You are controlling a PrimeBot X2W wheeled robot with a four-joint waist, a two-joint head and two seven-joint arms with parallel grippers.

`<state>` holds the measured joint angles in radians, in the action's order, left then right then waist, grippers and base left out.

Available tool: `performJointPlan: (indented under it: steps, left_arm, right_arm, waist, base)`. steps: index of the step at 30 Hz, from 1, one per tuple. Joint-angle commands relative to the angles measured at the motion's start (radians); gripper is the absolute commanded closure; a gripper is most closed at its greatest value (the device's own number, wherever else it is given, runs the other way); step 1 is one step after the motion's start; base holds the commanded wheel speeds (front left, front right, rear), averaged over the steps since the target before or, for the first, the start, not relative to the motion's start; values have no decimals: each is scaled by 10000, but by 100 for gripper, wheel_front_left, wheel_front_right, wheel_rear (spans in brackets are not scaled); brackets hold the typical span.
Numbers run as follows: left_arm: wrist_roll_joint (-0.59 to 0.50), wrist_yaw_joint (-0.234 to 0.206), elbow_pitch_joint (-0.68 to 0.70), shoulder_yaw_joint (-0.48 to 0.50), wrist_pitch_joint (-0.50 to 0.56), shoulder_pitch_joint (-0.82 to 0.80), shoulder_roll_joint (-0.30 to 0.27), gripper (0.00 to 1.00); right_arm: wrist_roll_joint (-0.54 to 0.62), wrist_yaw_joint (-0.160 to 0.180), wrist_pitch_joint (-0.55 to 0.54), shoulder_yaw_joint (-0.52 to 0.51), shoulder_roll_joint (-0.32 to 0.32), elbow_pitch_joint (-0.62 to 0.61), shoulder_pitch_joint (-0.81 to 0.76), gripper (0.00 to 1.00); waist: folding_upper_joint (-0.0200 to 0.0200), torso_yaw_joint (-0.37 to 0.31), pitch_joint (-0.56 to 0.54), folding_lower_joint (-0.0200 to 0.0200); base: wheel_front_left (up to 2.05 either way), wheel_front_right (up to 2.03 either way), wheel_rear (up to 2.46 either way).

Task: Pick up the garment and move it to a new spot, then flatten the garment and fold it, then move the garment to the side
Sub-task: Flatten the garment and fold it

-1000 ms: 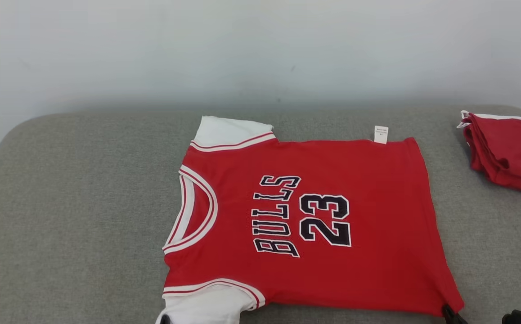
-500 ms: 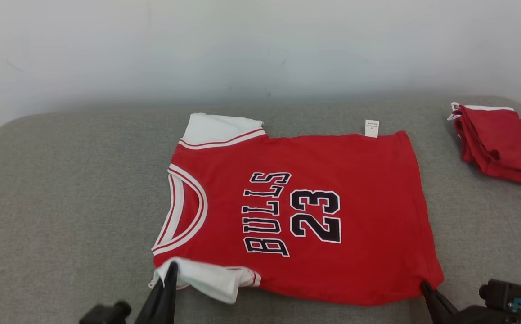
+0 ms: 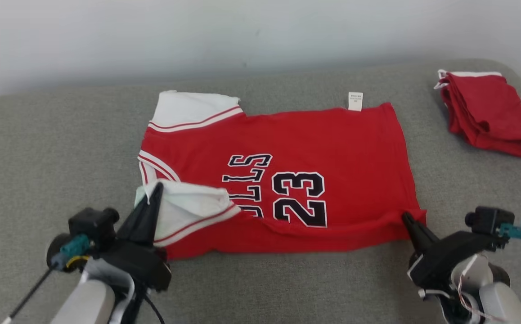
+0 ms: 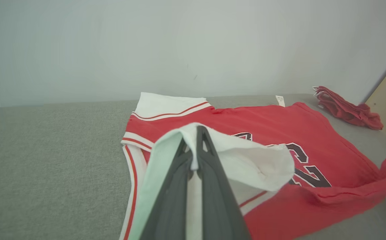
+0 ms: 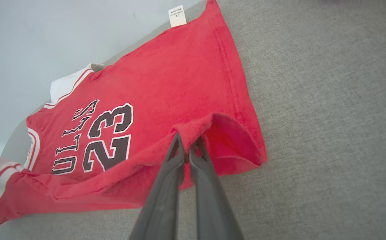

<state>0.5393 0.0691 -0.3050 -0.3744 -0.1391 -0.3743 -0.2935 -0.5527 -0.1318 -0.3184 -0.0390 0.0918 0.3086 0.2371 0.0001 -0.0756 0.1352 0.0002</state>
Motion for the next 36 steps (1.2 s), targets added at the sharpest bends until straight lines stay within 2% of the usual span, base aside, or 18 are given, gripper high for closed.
performJointPlan:
  steps: [1,7,8,9,10,11,18,27,36]
  left_arm:
    - [-65,68,-191,15,-34,-287,-77,100]
    - [-119,372,-1674,-172,-133,-1556,-172,100]
    - [-60,414,-1897,-220,-184,-1721,-132,100]
    - [-27,432,-2124,-218,-267,-1886,-125,84]
    - [-26,445,-2333,-228,-397,-2035,-121,17]
    - [43,479,-2496,-202,-533,-2139,-70,0]
    - [341,563,-3171,-91,-1096,-2060,-13,0]
    - [476,534,-2983,109,-1251,-536,140,0]
    - [639,478,-3117,68,-1203,257,242,0]
  right_arm:
    - [43,20,-41,-12,-29,141,272,100]
    - [351,20,162,2,-55,1174,1518,100]
    - [414,20,307,22,-26,1300,1680,52]
    - [430,20,439,34,-4,1424,1806,0]
    - [464,20,584,51,25,1542,1900,0]
    - [549,20,740,102,98,1629,1957,0]
    - [677,20,1683,467,640,1994,1617,0]
    - [723,20,2175,623,1244,2327,944,0]
    - [983,20,2631,686,1303,2773,1085,0]
  waist:
    - [-1,-214,298,-2]
    - [-1,-277,548,-2]
    - [-1,-274,559,-2]
    - [-1,-263,558,-2]
    - [-1,-250,545,-2]
    - [-1,-235,524,-2]
    - [-1,-58,142,-2]
    - [-1,263,-92,-2]
    - [-1,533,204,-2]
  base:
    - [0,0,0]
    - [0,0,0]
    - [0,0,0]
    - [0,0,0]
    - [0,0,0]
    - [0,0,0]
    - [0,0,0]
    - [0,0,0]
    - [0,0,0]
